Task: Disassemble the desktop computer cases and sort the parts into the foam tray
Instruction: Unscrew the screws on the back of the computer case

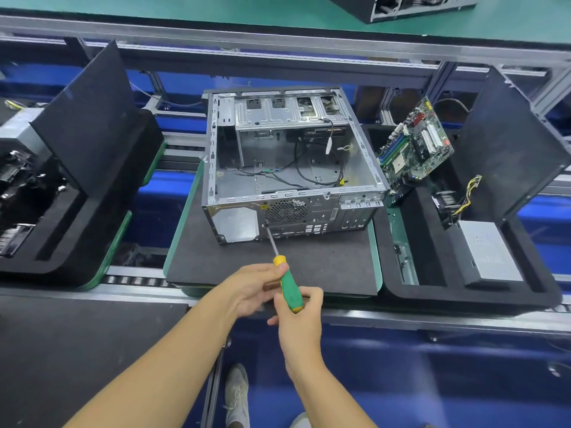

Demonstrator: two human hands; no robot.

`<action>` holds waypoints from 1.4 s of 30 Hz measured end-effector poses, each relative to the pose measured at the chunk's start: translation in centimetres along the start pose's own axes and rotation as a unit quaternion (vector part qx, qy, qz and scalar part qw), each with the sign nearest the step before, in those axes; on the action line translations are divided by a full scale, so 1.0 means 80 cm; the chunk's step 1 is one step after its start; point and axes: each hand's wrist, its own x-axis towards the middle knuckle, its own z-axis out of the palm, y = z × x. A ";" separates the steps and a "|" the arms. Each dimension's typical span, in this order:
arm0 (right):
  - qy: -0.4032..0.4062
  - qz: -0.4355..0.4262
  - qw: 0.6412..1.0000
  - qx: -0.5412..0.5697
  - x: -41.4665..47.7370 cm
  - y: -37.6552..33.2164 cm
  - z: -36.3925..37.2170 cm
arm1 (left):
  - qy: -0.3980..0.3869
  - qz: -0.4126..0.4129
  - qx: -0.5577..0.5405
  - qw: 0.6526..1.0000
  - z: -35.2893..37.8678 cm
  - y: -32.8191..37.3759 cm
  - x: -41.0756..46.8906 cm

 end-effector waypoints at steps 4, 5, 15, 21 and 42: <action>-0.069 0.197 0.947 0.245 -0.001 -0.014 -0.004 | -0.055 -0.001 -0.058 0.997 -0.005 0.003 -0.006; -0.077 0.207 0.945 0.241 -0.001 -0.015 -0.004 | -0.069 -0.001 -0.066 0.995 -0.005 0.001 -0.007; -0.016 -0.012 1.000 -0.007 -0.005 -0.001 0.008 | -0.010 0.018 0.009 1.000 -0.005 -0.009 0.001; -0.080 0.207 0.940 0.259 0.001 -0.006 0.008 | -0.071 0.024 -0.064 0.995 -0.021 -0.001 0.003; -0.029 0.135 0.962 0.236 -0.001 -0.003 0.019 | -0.077 0.021 -0.020 0.997 -0.032 0.001 0.001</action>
